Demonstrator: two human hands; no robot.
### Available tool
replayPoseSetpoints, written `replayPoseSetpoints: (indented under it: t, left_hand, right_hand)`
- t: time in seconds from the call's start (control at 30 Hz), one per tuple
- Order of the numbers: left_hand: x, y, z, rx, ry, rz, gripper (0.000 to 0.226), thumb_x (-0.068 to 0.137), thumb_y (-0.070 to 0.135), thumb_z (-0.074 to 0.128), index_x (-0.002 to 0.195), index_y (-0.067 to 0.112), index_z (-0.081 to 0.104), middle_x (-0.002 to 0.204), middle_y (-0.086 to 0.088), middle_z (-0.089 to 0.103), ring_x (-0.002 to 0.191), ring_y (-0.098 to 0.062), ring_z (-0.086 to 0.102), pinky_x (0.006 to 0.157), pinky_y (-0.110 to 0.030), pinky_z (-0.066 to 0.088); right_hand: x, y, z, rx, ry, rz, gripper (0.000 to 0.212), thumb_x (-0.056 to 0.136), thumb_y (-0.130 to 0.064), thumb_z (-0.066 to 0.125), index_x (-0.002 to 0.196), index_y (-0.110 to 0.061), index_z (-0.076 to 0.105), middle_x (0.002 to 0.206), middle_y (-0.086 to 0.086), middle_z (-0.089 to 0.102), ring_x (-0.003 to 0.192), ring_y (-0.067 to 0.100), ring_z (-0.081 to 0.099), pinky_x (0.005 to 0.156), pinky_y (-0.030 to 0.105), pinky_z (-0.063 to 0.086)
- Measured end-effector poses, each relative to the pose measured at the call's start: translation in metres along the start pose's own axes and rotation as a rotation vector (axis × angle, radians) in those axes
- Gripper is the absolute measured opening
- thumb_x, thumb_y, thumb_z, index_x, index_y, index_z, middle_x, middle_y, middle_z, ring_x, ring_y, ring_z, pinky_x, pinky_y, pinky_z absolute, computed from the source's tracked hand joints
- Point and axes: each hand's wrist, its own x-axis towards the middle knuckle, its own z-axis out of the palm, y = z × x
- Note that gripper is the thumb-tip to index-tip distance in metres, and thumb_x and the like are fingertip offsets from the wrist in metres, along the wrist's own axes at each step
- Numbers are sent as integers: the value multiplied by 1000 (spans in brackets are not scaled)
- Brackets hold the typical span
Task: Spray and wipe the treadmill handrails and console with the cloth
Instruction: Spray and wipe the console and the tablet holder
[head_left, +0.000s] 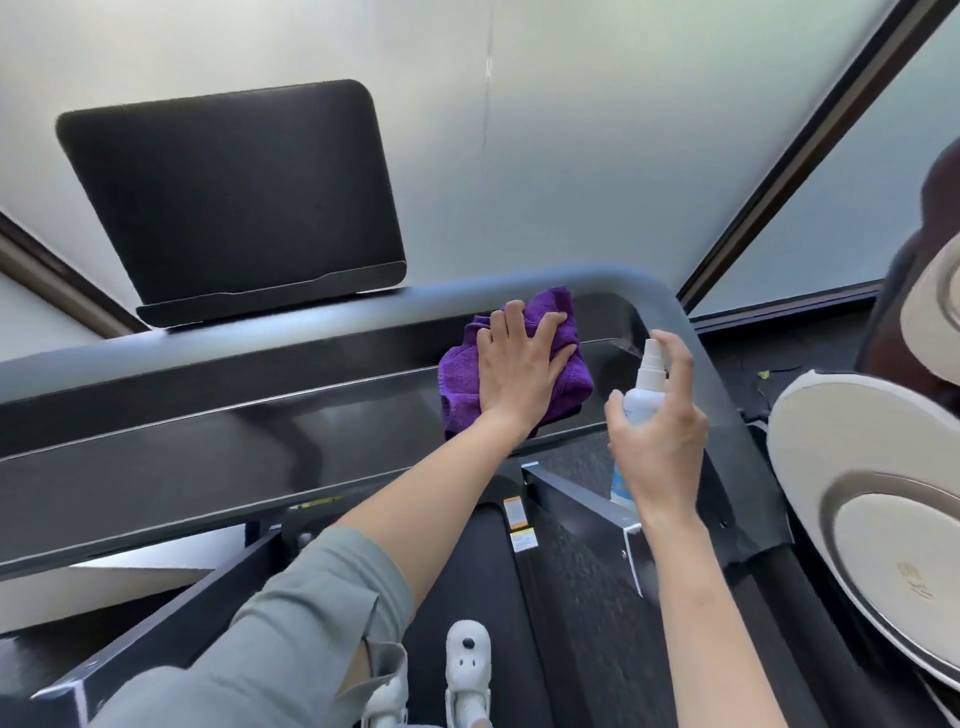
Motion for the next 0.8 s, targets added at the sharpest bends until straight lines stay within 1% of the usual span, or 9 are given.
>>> replayPoseSetpoints:
  t: [0.07, 0.17, 0.27, 0.37, 0.43, 0.57, 0.67, 0.73, 0.8]
  left_hand:
    - [5, 14, 4, 15, -15, -3, 44, 98, 53, 38, 134, 29, 46, 131, -12, 42, 112, -30, 42, 87, -39, 33]
    - [10, 40, 10, 2, -47, 3, 45, 98, 54, 37, 133, 28, 45, 129, -11, 43, 111, -29, 42, 85, -38, 34]
    - [12, 63, 16, 13, -90, 70, 43, 98, 53, 36, 132, 29, 45, 130, -11, 41, 112, -30, 41, 84, -38, 33]
    - [14, 62, 18, 4, -106, 127, 40, 99, 50, 36, 131, 30, 47, 134, -10, 39, 114, -31, 39, 87, -38, 32]
    - [13, 53, 16, -23, -105, 152, 38, 99, 49, 37, 130, 31, 50, 135, -10, 39, 115, -30, 39, 89, -37, 32]
    - [4, 20, 6, -82, -64, 119, 36, 99, 48, 40, 126, 30, 55, 130, -11, 41, 110, -30, 40, 88, -35, 33]
    - [-8, -22, -9, -140, -21, 86, 36, 99, 45, 46, 128, 29, 59, 128, -14, 45, 108, -32, 42, 87, -38, 34]
    - [-19, -51, -18, -147, 5, 33, 36, 98, 44, 47, 129, 31, 59, 127, -14, 46, 107, -32, 43, 87, -38, 35]
    - [-31, -77, -28, -146, 28, -21, 36, 98, 44, 48, 130, 33, 59, 126, -13, 47, 105, -30, 44, 86, -38, 35]
  right_hand:
    - [-1, 4, -4, -17, 3, 7, 58, 84, -4, 64, 137, -23, 45, 82, 1, 59, 66, 29, 54, 62, 30, 38]
    - [-3, 3, -8, -24, -1, 9, 59, 84, -4, 63, 137, -22, 45, 82, 3, 60, 67, 30, 53, 61, 32, 41]
    - [-2, 1, -9, -25, 5, 1, 59, 83, -4, 63, 137, -22, 45, 83, 1, 60, 68, 31, 55, 61, 34, 44]
    - [-1, -3, -8, -40, 15, -14, 60, 83, -4, 64, 136, -23, 44, 84, 0, 60, 67, 29, 56, 62, 34, 44]
    - [-3, -7, -4, -55, 19, -29, 59, 83, -5, 64, 136, -23, 45, 87, -4, 58, 67, 26, 54, 62, 31, 40]
    - [-8, -22, 12, -43, 6, -57, 59, 83, -4, 65, 136, -21, 46, 89, -7, 56, 67, 24, 51, 61, 27, 34]
    - [-13, -42, 29, -14, -52, -92, 59, 83, -6, 65, 136, -22, 44, 81, -1, 59, 66, 28, 55, 63, 34, 44]
    - [-18, -57, 42, -2, -85, -113, 59, 84, -9, 65, 137, -23, 43, 75, 2, 59, 65, 30, 56, 64, 36, 47]
    - [-24, -72, 55, 14, -115, -126, 60, 84, -10, 65, 137, -24, 42, 74, 4, 60, 65, 31, 57, 66, 37, 48]
